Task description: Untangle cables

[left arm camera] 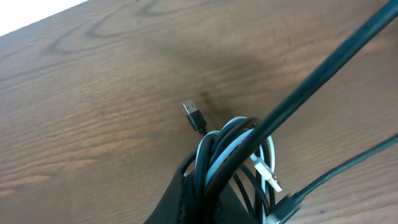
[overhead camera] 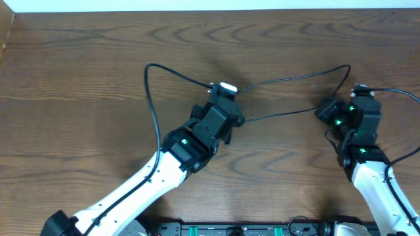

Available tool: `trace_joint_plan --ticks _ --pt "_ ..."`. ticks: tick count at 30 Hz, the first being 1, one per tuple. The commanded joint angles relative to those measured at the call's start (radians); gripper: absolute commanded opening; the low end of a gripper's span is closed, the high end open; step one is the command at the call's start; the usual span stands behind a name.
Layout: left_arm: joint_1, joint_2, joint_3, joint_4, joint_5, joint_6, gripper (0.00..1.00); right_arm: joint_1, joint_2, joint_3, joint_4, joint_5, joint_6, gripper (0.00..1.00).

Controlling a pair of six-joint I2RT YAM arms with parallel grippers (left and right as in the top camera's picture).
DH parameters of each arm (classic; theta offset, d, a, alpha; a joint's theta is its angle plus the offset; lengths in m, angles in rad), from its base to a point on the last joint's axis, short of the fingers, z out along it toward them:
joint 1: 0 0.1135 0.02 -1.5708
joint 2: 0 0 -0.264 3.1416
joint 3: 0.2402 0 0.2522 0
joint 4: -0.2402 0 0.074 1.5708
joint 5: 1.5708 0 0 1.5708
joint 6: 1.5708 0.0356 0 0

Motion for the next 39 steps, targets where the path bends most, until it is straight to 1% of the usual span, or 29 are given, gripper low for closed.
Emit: trace_joint_plan --ticks 1,6,9,12,13,17,20,22,26,27,30,35,37,39 --pt "0.008 0.056 -0.001 0.005 0.015 0.073 0.08 -0.072 -0.013 0.001 0.016 -0.077 0.042 0.01" --pt "0.008 0.091 -0.001 0.005 0.025 0.092 0.08 -0.143 -0.013 0.001 0.015 -0.124 0.041 0.01" --pt "0.008 0.090 -0.001 0.017 0.134 0.103 0.08 -0.169 -0.013 0.001 0.016 -0.123 0.027 0.01" --pt "0.008 0.090 -0.001 0.024 0.343 0.165 0.08 -0.173 -0.013 0.001 0.014 -0.124 0.026 0.01" --pt "0.012 0.090 -0.001 0.024 0.488 0.214 0.08 -0.171 -0.013 0.001 0.010 -0.132 0.026 0.01" --pt "0.040 0.090 0.000 0.025 0.749 0.277 0.08 -0.153 -0.012 0.001 -0.009 -0.172 0.026 0.01" --pt "0.082 0.085 0.001 0.028 0.898 0.297 0.08 -0.133 -0.007 0.001 -0.024 -0.180 0.026 0.02" --pt "0.119 0.079 0.001 0.040 0.975 0.296 0.08 -0.119 -0.001 0.001 -0.031 -0.180 0.026 0.07" --pt "0.203 0.075 0.001 0.094 1.089 0.282 0.08 -0.083 0.009 0.001 -0.045 -0.180 0.026 0.23" --pt "0.223 0.075 0.001 0.116 1.096 0.257 0.08 -0.070 0.009 0.001 -0.050 -0.180 0.026 0.29" --pt "0.269 0.075 0.001 0.178 1.095 0.171 0.08 -0.030 0.009 0.001 -0.061 -0.202 0.027 0.41" --pt "0.314 0.075 0.001 0.259 1.095 0.014 0.08 0.013 0.009 0.001 -0.095 -0.325 0.027 0.62" --pt "0.322 0.075 0.001 0.268 1.086 -0.023 0.08 0.014 0.009 0.001 -0.112 -0.388 0.026 0.67" --pt "0.324 0.075 0.001 0.268 1.048 -0.072 0.08 0.014 0.009 0.001 -0.128 -0.448 0.026 0.68"
